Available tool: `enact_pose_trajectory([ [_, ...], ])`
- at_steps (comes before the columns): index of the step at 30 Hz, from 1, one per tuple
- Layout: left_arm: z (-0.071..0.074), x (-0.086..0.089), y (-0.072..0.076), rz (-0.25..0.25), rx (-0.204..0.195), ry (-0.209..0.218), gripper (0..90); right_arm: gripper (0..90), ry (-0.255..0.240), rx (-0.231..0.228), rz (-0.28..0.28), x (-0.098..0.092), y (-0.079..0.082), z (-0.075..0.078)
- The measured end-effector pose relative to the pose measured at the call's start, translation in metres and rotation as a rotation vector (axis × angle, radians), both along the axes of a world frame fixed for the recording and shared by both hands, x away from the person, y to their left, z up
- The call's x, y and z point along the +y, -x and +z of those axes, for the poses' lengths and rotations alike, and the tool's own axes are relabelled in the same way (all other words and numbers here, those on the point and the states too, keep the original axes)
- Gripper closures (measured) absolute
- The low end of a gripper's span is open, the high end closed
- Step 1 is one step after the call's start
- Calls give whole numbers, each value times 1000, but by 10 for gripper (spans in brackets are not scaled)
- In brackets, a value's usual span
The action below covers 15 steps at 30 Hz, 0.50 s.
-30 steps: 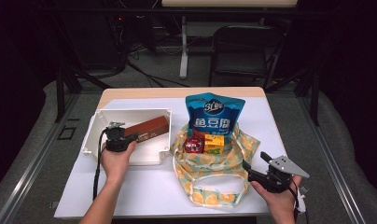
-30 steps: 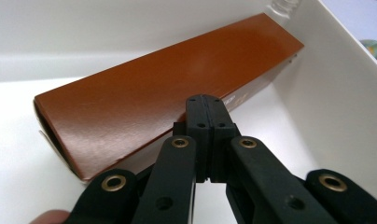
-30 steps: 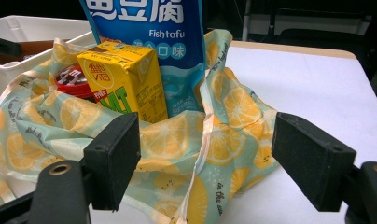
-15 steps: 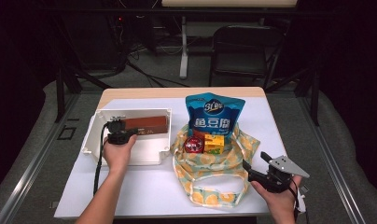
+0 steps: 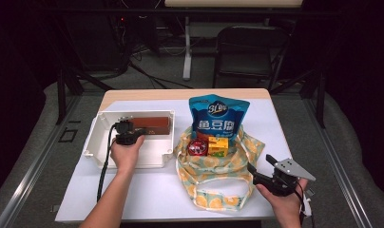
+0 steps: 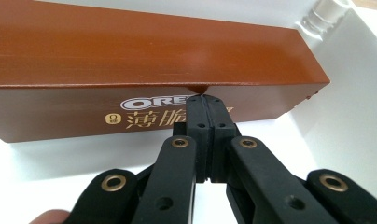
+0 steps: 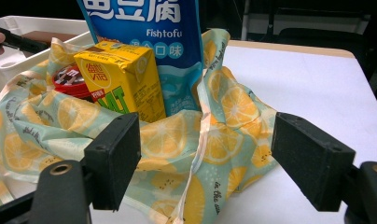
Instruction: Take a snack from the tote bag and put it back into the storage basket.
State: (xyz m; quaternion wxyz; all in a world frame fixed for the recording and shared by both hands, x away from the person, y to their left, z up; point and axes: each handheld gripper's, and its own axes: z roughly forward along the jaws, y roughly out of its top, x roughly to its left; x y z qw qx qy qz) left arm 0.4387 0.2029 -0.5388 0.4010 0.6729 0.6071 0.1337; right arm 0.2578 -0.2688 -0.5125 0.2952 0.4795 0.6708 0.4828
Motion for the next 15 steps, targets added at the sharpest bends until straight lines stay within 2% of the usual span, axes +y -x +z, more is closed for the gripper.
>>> enact_pose_trajectory([
  [7, -1, -2, 2, -23, 6, -10, 899, 242, -2, 2, 0, 0, 0, 0],
  [11, 5, -1, 8, -25, -34, -15, 850, 241, -3, 2, 0, 1, 0, 0],
  [13, 10, 0, 14, -26, -49, -40, 794, 241, 1, -1, 3, 2, 0, 0],
  [15, 14, 2, 22, -31, -93, -16, 716, 241, 1, 0, 8, 3, 0, 0],
])
